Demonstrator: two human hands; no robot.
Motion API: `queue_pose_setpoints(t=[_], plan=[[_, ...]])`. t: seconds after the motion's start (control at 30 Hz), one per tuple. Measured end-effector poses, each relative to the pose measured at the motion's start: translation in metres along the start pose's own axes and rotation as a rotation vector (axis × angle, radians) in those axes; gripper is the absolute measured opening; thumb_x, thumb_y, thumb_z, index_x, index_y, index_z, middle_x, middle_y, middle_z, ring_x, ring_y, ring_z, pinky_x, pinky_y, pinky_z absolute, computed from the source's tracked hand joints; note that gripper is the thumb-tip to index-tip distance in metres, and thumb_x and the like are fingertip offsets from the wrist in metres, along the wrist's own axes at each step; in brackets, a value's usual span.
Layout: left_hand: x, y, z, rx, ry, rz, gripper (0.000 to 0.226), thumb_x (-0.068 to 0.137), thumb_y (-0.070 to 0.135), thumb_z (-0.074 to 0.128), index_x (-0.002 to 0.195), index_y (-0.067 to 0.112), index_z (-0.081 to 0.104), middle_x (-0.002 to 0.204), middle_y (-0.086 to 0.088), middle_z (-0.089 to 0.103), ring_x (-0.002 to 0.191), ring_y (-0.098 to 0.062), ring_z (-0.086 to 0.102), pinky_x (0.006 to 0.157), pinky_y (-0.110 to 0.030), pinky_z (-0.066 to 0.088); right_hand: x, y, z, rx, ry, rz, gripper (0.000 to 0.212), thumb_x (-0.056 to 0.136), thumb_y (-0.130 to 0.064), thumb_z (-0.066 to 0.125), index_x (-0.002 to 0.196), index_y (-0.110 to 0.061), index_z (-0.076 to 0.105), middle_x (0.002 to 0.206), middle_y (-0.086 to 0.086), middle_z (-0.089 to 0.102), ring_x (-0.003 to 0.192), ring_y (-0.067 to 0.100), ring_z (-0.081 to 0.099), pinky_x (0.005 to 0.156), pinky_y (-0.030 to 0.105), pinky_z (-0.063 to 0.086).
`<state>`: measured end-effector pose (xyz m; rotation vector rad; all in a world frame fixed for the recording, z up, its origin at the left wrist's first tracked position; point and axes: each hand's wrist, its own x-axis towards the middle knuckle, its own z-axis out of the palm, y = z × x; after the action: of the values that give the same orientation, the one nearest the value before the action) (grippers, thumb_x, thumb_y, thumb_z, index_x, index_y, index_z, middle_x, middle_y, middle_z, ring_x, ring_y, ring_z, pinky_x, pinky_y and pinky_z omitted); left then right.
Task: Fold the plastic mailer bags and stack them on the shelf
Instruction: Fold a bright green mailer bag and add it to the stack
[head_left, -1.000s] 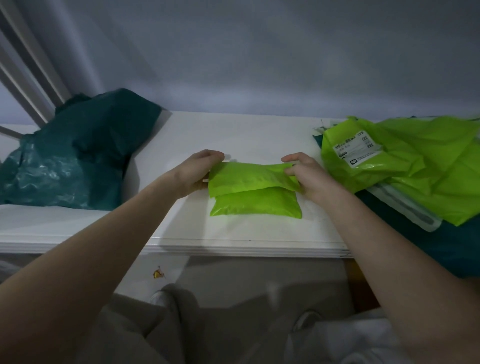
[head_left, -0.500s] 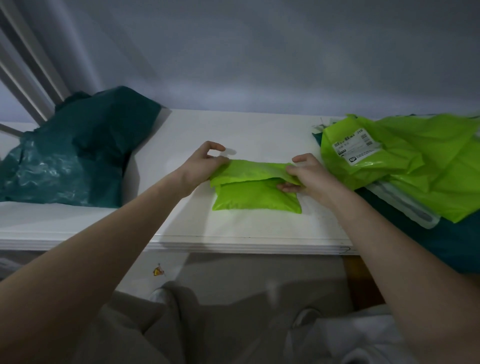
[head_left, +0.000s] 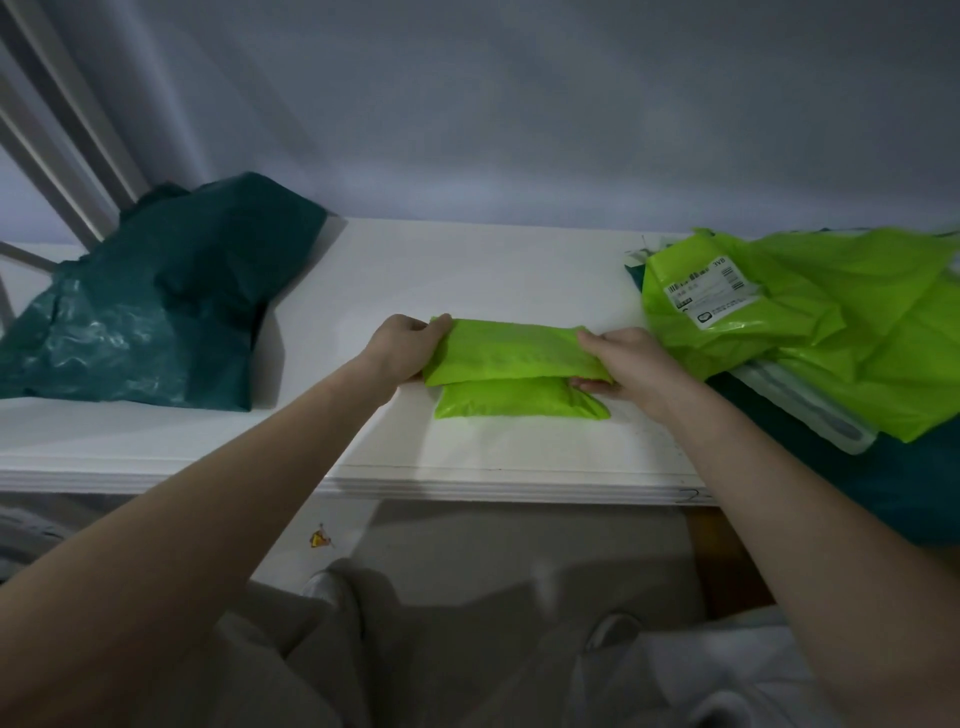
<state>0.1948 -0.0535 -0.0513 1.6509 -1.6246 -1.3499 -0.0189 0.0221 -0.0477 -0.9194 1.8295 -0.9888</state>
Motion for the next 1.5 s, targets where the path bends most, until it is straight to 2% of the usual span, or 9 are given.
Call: queue_pose_setpoints(t=[0.1, 0.33, 0.53, 0.73, 0.97, 1.17, 1.3, 1.4, 1.5], plan=[[-0.001, -0.001, 0.002, 0.075, 0.033, 0.033, 0.037, 0.093, 0.045, 0.048, 0.086, 0.010, 0.055, 0.082, -0.011, 0.050, 0.075, -0.023, 0.048, 0.072, -0.029, 0.042, -0.003, 0.002, -0.001, -0.082, 0.037, -0.050, 0.042, 0.095, -0.033, 0.052, 0.093, 0.007, 0.063, 0.091, 0.022, 0.064, 0.083, 0.025, 0.058, 0.080, 0.038, 0.049], [-0.005, -0.001, 0.007, 0.162, 0.132, 0.096, 0.048, 0.094, 0.043, 0.048, 0.058, 0.015, 0.032, 0.060, -0.002, 0.032, 0.056, -0.018, 0.032, 0.050, -0.028, 0.025, -0.005, 0.005, 0.000, -0.309, 0.092, -0.139, 0.041, 0.098, -0.036, 0.043, 0.065, -0.012, 0.048, 0.064, 0.003, 0.046, 0.066, 0.018, 0.046, 0.059, 0.028, 0.032], [-0.009, -0.002, 0.009, 0.241, 0.172, 0.147, 0.045, 0.094, 0.040, 0.048, 0.060, 0.013, 0.036, 0.061, -0.002, 0.034, 0.062, -0.021, 0.035, 0.050, -0.029, 0.027, -0.007, 0.006, -0.003, -0.346, 0.101, -0.190, 0.045, 0.099, -0.029, 0.044, 0.056, -0.017, 0.035, 0.056, -0.001, 0.034, 0.053, 0.011, 0.034, 0.049, 0.028, 0.022], [-0.009, -0.006, 0.013, 0.191, 0.220, 0.166, 0.033, 0.089, 0.041, 0.058, 0.090, 0.010, 0.049, 0.094, -0.002, 0.051, 0.085, -0.018, 0.044, 0.070, -0.024, 0.032, -0.009, 0.009, -0.003, -0.351, 0.093, -0.195, 0.040, 0.097, -0.025, 0.049, 0.058, -0.018, 0.042, 0.057, -0.002, 0.039, 0.053, 0.008, 0.036, 0.047, 0.025, 0.023], [-0.010, -0.013, 0.014, 0.271, 0.197, 0.184, 0.034, 0.085, 0.040, 0.064, 0.087, 0.009, 0.050, 0.080, 0.000, 0.049, 0.092, -0.022, 0.049, 0.076, -0.028, 0.037, -0.007, 0.014, -0.004, -0.469, 0.178, -0.235, 0.043, 0.091, -0.025, 0.057, 0.053, -0.015, 0.040, 0.054, -0.001, 0.039, 0.053, 0.012, 0.037, 0.048, 0.023, 0.025], [-0.011, -0.011, 0.015, 0.213, 0.182, 0.177, 0.037, 0.081, 0.038, 0.070, 0.093, 0.011, 0.047, 0.093, -0.003, 0.053, 0.093, -0.022, 0.052, 0.077, -0.028, 0.041, -0.004, 0.019, -0.003, -0.512, 0.183, -0.236, 0.030, 0.087, -0.027, 0.063, 0.087, 0.003, 0.062, 0.079, 0.008, 0.056, 0.077, 0.020, 0.052, 0.054, 0.028, 0.030], [-0.009, -0.008, 0.012, -0.025, 0.079, 0.073, 0.045, 0.075, 0.032, 0.076, 0.102, 0.015, 0.045, 0.094, -0.001, 0.058, 0.085, -0.020, 0.055, 0.076, -0.029, 0.045, -0.001, 0.019, -0.004, -0.418, 0.197, -0.182, 0.026, 0.083, -0.022, 0.068, 0.099, -0.007, 0.054, 0.092, 0.003, 0.056, 0.085, 0.018, 0.052, 0.065, 0.024, 0.033], [-0.007, -0.007, 0.010, -0.125, 0.020, 0.026, 0.047, 0.074, 0.029, 0.077, 0.104, 0.018, 0.043, 0.088, -0.001, 0.059, 0.077, -0.021, 0.057, 0.079, -0.034, 0.047, -0.001, 0.017, -0.005, -0.324, 0.164, -0.127, 0.040, 0.080, -0.015, 0.072, 0.109, -0.006, 0.047, 0.100, 0.004, 0.051, 0.091, 0.016, 0.048, 0.066, 0.023, 0.033], [-0.007, -0.004, 0.009, -0.247, -0.028, -0.003, 0.042, 0.078, 0.036, 0.073, 0.108, 0.016, 0.051, 0.088, -0.007, 0.061, 0.074, -0.022, 0.058, 0.076, -0.034, 0.049, 0.002, 0.016, -0.007, -0.206, 0.159, -0.035, 0.053, 0.077, -0.009, 0.074, 0.121, -0.005, 0.045, 0.116, 0.010, 0.051, 0.103, 0.020, 0.049, 0.084, 0.026, 0.041]])
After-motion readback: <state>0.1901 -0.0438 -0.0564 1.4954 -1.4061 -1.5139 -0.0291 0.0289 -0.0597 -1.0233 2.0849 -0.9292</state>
